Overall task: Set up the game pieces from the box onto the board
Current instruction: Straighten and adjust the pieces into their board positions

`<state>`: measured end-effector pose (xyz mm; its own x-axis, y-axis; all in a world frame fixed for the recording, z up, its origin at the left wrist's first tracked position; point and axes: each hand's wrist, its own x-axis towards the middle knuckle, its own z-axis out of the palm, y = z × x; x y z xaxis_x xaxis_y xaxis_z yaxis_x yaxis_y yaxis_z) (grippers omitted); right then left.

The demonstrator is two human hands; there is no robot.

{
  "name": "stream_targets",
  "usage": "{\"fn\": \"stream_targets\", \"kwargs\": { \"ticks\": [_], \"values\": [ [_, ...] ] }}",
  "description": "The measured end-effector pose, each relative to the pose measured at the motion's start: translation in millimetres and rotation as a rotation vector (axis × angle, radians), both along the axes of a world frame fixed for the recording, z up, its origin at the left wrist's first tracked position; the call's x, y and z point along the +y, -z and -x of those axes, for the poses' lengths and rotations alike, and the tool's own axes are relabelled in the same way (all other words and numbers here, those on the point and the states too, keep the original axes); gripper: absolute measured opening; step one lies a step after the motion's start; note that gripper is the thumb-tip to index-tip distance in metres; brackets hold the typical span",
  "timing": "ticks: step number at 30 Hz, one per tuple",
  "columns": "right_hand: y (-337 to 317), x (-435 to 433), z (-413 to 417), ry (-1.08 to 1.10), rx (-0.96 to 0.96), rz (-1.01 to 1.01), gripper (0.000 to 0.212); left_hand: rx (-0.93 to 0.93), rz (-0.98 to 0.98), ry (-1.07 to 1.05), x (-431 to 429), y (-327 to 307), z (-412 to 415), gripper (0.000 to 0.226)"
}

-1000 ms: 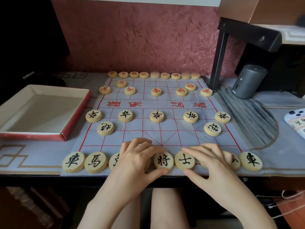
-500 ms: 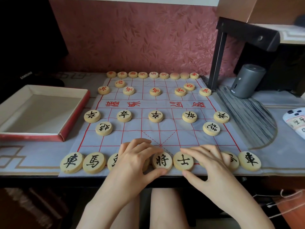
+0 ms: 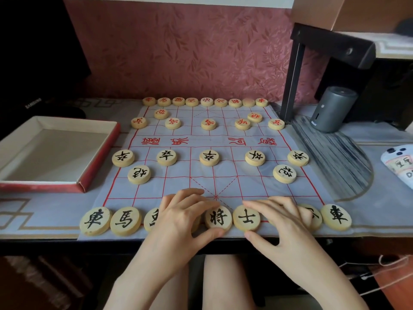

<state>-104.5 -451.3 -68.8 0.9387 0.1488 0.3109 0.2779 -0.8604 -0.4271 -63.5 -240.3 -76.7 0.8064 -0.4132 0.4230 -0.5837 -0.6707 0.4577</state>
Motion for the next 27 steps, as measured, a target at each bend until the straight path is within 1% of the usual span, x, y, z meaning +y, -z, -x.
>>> {"fn": "stream_targets", "kwargs": {
  "ticks": [2, 5, 17, 21, 27],
  "values": [
    [-0.2, 0.1, 0.9, 0.002, -0.013, 0.003, 0.049, -0.004, 0.010, 0.002, -0.3, 0.2, -0.2, 0.050],
    [0.0, -0.7, 1.9, 0.010, 0.027, -0.011, 0.053, -0.013, 0.010, 0.001, -1.3, -0.2, -0.4, 0.049],
    [2.6, 1.1, 1.1, -0.003, -0.018, 0.002, 0.045, -0.018, 0.004, -0.008, -2.2, 0.0, 0.1, 0.048],
    [1.1, 1.8, 0.8, -0.016, -0.065, 0.009, 0.042, -0.015, -0.003, -0.007, -2.5, -1.4, 0.5, 0.048],
    [0.0, 1.7, 1.3, -0.018, -0.073, 0.011, 0.042, -0.013, -0.021, -0.012, -2.9, -2.1, 0.1, 0.049]
  ]
}}
